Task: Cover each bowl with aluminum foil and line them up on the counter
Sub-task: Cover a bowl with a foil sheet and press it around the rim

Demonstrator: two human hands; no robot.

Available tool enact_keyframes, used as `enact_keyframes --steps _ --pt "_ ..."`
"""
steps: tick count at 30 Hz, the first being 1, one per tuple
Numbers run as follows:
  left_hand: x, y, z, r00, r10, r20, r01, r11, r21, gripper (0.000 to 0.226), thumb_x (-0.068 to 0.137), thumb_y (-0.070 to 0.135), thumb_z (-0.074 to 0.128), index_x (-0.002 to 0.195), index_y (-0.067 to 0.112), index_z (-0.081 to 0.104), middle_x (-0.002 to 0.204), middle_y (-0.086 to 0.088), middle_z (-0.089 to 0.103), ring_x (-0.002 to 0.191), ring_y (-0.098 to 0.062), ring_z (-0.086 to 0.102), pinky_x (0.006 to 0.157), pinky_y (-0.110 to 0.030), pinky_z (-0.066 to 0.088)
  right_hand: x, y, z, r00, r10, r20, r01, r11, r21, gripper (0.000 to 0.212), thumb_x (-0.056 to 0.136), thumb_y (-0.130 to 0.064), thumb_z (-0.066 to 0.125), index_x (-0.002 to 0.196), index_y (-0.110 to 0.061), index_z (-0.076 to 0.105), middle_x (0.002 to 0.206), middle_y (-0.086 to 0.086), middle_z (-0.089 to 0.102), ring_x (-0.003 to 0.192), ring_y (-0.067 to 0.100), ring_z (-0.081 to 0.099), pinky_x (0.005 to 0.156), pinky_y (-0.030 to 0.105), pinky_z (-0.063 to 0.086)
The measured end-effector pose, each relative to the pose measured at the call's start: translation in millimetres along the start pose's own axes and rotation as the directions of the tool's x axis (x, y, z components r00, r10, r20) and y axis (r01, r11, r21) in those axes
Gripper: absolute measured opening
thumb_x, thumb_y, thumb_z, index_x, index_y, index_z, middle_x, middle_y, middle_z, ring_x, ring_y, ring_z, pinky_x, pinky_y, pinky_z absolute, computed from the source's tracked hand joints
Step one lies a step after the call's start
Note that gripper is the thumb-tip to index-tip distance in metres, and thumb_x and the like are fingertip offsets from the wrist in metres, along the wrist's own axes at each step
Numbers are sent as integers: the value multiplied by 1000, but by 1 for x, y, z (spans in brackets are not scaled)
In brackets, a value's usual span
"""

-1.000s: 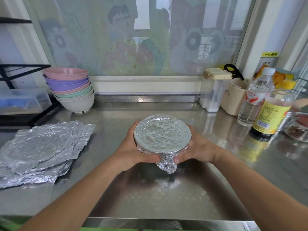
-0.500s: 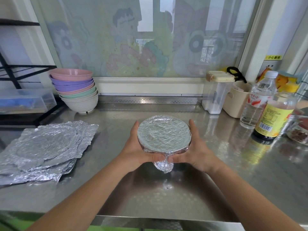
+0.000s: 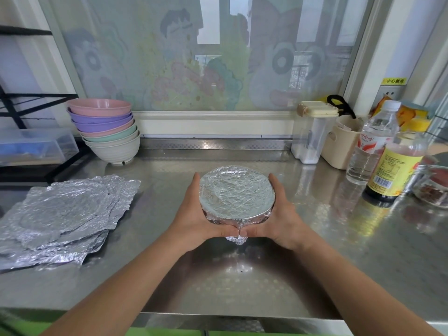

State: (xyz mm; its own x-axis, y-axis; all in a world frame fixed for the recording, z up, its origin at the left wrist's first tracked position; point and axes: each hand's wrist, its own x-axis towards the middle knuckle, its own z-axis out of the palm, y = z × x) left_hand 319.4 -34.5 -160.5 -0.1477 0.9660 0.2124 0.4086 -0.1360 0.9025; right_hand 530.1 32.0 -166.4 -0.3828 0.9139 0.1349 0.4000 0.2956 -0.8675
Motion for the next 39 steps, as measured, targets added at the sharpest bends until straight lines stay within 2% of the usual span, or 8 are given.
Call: enact_keyframes --steps 6,8,11,12,14,17,28,39 --pt "4 2 -2 996 92 14 -93 996 16 124 29 45 100 135 37 38 132 4 53 122 -10 54 100 -41 49 -2 -8 -3 999 -23 -33 20 997 -78 154 22 -70 88 149 -41 5 133 -18 44 138 21 30 118 39 25" --pt "2 4 -5 997 74 26 -75 995 62 126 28 49 99 135 43 33 138 5 48 127 -8 49 105 -40 44 -5 -13 -6 999 -39 -15 36 988 -152 155 28 -63 91 153 -34 4 138 -21 37 140 14 23 116 30 11" --pt "-7 10 -20 1000 17 5 -18 972 234 151 27 70 88 149 44 4 159 13 10 147 -12 13 118 -45 22 -13 -17 -28 973 -227 -31 212 943 -258 137 36 -74 80 152 -34 20 154 -11 29 144 12 21 119 37 9" --pt "-12 16 -25 994 96 -48 -78 954 288 142 33 73 84 150 41 10 158 15 10 147 -13 13 119 -45 20 -14 -17 -35 939 -339 -65 312 914 -258 116 43 -74 78 145 -38 36 152 -7 35 142 14 29 118 42 17" --pt "-21 29 -26 884 445 -143 -362 845 393 91 55 64 81 134 30 52 140 1 44 130 -16 42 108 -46 35 -15 -14 -44 804 -583 -118 531 793 -299 59 63 -62 76 115 -35 69 127 -7 58 120 17 52 105 49 37" --pt "-25 44 -6 684 728 -48 -610 607 510 28 76 41 76 92 18 75 91 4 60 88 -17 55 79 -43 43 -11 -15 -41 718 -696 -27 648 682 -339 20 78 -49 72 87 -33 78 94 -14 62 93 15 57 82 51 42" --pt "-22 41 1 717 674 179 -650 552 522 21 90 23 58 80 6 65 82 -3 54 77 -21 51 69 -32 43 -14 -34 -30 611 -782 122 700 462 -545 19 87 -42 63 84 -28 75 86 -15 63 82 12 52 69 34 38" --pt "-22 30 -35 769 606 203 -625 647 436 22 88 34 64 87 12 69 92 11 50 88 -12 50 84 -19 39 -11 -31 -32 609 -786 110 737 508 -446 19 85 -42 67 82 -26 76 86 -13 63 80 13 53 67 40 46"
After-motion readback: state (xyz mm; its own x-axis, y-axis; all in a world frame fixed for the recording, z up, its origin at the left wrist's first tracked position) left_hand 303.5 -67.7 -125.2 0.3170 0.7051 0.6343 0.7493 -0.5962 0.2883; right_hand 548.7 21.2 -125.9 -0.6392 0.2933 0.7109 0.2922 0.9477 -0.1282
